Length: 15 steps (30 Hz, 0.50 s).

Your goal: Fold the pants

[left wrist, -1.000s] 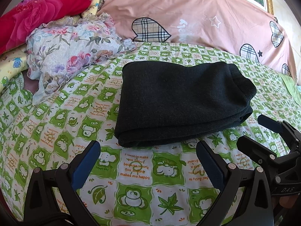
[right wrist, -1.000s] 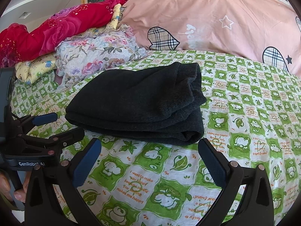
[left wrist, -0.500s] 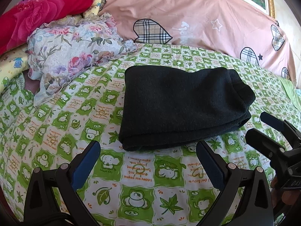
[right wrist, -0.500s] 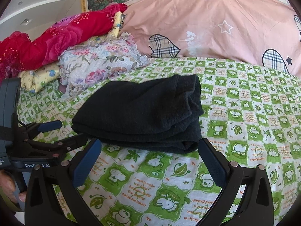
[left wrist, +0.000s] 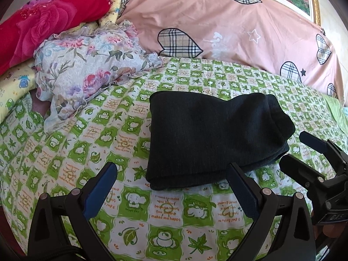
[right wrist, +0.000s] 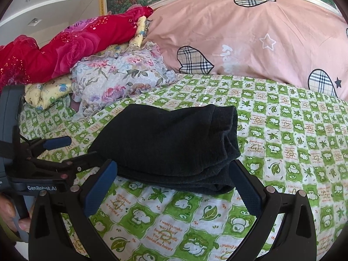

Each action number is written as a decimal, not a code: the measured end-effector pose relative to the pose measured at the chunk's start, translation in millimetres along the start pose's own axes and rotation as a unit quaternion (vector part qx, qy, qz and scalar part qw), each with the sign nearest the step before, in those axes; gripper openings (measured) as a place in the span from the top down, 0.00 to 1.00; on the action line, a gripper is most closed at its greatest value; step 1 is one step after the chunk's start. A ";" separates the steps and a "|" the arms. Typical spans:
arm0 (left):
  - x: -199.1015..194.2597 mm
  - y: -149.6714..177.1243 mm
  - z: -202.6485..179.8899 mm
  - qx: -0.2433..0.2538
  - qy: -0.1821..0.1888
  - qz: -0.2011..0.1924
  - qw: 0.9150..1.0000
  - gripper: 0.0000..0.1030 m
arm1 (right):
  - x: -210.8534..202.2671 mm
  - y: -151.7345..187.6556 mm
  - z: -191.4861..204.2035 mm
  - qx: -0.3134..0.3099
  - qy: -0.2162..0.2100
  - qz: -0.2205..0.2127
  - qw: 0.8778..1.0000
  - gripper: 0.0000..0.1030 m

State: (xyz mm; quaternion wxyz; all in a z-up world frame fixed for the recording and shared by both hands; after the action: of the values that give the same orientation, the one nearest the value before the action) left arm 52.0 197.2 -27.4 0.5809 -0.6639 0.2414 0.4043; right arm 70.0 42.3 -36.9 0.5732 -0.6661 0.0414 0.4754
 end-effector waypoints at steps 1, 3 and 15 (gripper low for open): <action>-0.1 -1.2 0.2 0.000 0.000 0.000 1.000 0.03 | 0.8 -0.4 -0.8 0.002 0.001 0.002 1.000 0.01; -0.7 -3.6 0.7 -0.001 0.000 0.000 1.000 0.03 | 1.6 -1.0 -3.8 0.006 0.003 0.005 1.000 0.01; 1.8 -15.0 1.0 -0.009 0.006 0.013 1.000 0.05 | 6.7 -9.3 -14.6 0.018 0.012 0.020 1.000 0.01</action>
State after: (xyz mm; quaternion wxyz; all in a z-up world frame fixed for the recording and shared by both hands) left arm 64.6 201.6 -20.3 0.5680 -0.6684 0.2498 0.4102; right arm 87.8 37.0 -36.3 0.5751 -0.6599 0.0702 0.4783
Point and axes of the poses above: each gripper's, at about its wrist camera, not at the fingertips, and x roughly the way its jaws point, z to its left, y to its underside, the point moved 6 cm from there along x, roughly the way its jaws point, and after that the axes turned 15 degrees about z, right-handed, at the moved point
